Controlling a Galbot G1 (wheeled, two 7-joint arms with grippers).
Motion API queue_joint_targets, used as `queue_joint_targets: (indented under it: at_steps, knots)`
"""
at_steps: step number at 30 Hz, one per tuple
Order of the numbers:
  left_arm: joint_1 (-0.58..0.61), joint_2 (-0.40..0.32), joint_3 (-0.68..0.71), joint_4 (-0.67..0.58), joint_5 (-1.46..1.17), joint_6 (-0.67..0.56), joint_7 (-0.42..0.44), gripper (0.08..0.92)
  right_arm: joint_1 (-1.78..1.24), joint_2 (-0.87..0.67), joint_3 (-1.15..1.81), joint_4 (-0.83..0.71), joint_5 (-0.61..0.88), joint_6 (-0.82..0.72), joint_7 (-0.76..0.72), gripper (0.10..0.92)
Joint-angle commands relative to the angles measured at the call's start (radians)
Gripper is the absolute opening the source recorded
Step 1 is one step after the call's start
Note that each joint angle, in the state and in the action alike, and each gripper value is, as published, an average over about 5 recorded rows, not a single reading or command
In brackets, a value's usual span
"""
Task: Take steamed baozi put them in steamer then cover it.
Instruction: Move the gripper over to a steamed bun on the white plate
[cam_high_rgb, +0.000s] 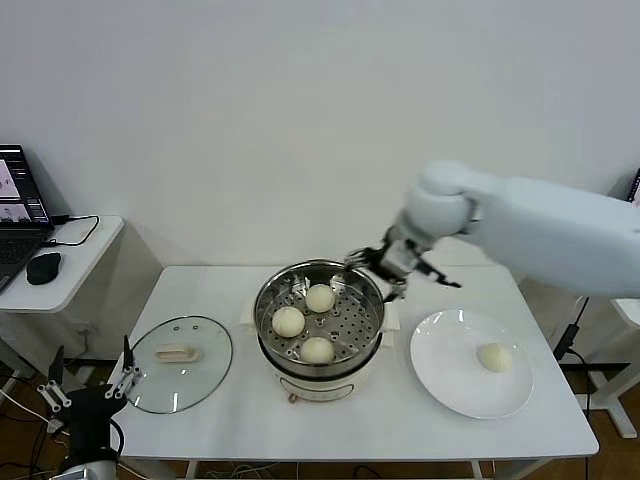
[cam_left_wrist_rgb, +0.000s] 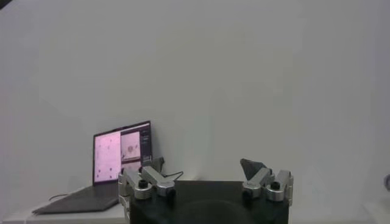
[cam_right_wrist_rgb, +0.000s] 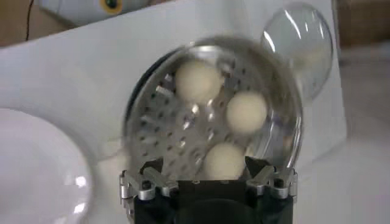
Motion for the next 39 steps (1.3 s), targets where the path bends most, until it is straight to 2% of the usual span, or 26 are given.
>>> queue_joint_targets:
  at_steps: [1, 8, 15, 28, 39]
  knots:
    - [-0.003, 0.009, 0.013, 0.002, 0.001, 0.000, 0.000, 0.823, -0.099, -0.353, 0.065, 0.010, -0.024, -0.180, -0.039, 0.823]
    - [-0.005, 0.011, 0.025, 0.010, 0.003, -0.001, 0.000, 0.823, -0.357, -0.444, 0.196, -0.023, -0.114, -0.211, -0.014, 0.823]
    - [-0.011, 0.006, 0.036, 0.020, 0.009, -0.002, 0.001, 0.823, -0.514, -0.467, 0.264, -0.059, -0.171, -0.255, 0.020, 0.822]
    - [0.002, 0.004, 0.032, 0.014, 0.015, 0.000, 0.003, 0.823, -0.903, -0.387, 0.594, -0.191, -0.259, -0.273, 0.059, 0.823]
    - [0.009, 0.000, 0.025, 0.009, 0.022, 0.002, 0.008, 0.823, -0.960, -0.261, 0.688, -0.334, -0.296, -0.254, 0.094, 0.823]
